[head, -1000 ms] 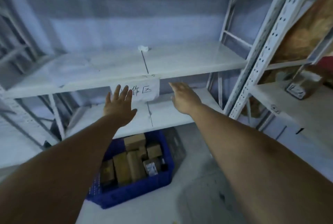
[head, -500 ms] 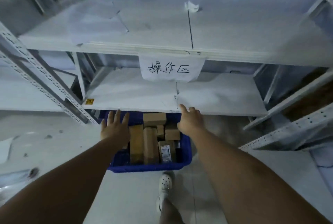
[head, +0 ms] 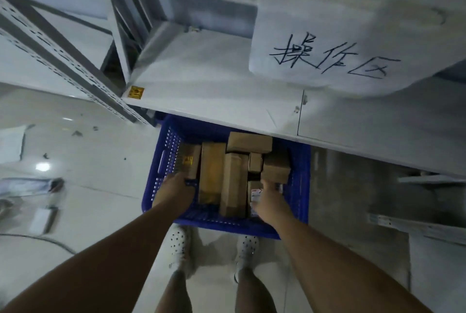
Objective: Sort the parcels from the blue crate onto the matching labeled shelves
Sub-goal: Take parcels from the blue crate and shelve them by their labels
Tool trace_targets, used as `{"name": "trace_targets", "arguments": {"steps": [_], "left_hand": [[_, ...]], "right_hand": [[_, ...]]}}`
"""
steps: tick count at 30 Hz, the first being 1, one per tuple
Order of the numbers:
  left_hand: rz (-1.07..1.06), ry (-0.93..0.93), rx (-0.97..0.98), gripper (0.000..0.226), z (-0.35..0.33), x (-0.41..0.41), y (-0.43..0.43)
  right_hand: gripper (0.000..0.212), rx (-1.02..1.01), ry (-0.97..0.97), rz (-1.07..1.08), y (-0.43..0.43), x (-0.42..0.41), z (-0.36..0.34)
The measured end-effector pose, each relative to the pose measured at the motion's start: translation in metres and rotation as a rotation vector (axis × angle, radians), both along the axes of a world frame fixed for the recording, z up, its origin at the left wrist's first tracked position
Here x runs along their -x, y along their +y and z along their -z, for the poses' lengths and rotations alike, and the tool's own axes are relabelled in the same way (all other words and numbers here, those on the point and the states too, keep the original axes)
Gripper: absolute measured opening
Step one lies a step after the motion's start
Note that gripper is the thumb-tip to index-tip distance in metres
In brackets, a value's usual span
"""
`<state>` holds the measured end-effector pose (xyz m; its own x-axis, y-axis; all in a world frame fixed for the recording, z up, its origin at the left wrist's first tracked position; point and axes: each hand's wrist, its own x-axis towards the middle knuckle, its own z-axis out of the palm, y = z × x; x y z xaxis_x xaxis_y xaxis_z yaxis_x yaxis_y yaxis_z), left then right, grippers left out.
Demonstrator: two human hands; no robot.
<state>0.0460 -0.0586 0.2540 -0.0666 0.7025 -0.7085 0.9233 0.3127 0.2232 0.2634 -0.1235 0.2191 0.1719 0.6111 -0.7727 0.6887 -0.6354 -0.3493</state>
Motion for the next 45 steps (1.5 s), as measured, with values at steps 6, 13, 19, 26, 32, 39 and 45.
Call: {"name": "trace_targets", "arguments": {"steps": [6,13,19,26,32,39,45], "left_hand": [[0.052,-0.026,0.104,0.043,0.114,0.014,0.019],[0.163,-0.015,0.190,0.043,0.238,0.028,0.014],[0.099,-0.088,0.255,0.044,0.339,0.035,0.000],[-0.003,-0.173,0.253,0.047,0.402,0.014,-0.015],[-0.183,-0.299,0.314,0.048,0.420,-0.003,-0.022],[-0.171,-0.331,0.396,0.076,0.408,-0.043,-0.025],[-0.496,-0.375,0.414,0.073,0.435,-0.049,-0.015]], "right_hand": [[0.071,0.243,0.154,0.002,0.004,0.011,0.109],[0.073,0.281,0.033,0.107,0.003,0.052,0.238],[0.100,0.149,-0.094,0.307,0.007,0.074,0.332],[0.121,0.133,-0.132,0.458,0.011,0.075,0.386],[0.053,0.175,0.281,0.947,0.009,0.055,0.412],[0.108,0.045,0.048,0.668,0.029,0.078,0.398],[0.131,-0.138,-0.104,0.660,0.072,0.094,0.402]]}}
